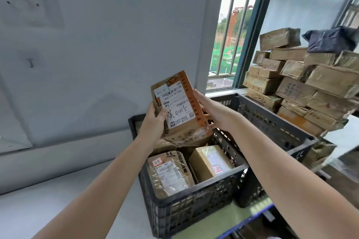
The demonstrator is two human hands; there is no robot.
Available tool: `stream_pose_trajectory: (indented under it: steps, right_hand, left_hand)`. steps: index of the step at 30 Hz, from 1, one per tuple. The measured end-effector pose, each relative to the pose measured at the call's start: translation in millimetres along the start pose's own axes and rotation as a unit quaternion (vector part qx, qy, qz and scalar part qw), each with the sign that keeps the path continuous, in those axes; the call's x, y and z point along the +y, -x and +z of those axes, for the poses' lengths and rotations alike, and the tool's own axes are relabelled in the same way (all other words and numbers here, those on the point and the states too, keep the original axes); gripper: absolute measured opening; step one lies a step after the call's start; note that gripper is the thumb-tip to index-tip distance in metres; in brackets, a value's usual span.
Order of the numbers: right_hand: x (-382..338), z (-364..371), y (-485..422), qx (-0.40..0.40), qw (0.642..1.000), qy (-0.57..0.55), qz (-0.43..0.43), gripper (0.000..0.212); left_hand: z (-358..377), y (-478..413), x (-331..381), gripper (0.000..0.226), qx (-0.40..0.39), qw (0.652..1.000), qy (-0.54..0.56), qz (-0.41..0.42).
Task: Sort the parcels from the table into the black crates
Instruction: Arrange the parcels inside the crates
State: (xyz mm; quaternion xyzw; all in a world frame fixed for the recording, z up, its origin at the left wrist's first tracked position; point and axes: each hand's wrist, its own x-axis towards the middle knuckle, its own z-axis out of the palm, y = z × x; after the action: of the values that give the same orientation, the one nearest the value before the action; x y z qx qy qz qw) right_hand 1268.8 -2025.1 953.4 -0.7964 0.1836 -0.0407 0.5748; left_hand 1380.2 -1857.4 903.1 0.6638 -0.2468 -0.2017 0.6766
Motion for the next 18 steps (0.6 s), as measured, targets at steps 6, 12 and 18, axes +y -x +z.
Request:
stream_pose_trajectory:
  steps: [6,12,18]
  right_hand:
    - [-8,-63,2,0.097,0.994,0.059,-0.004,0.042]
    - [9,-145,16,0.170,0.982,0.080,0.023,0.045]
    - [56,-226,8,0.161,0.980,0.092,0.070,0.050]
  left_hand:
    - [54,-55,24,0.039,-0.066,0.998,-0.002,-0.011]
    - [140,-90,37,0.031,-0.153,0.988,-0.015,-0.024]
    - [227,-122,21,0.017,-0.185,0.979,-0.044,-0.077]
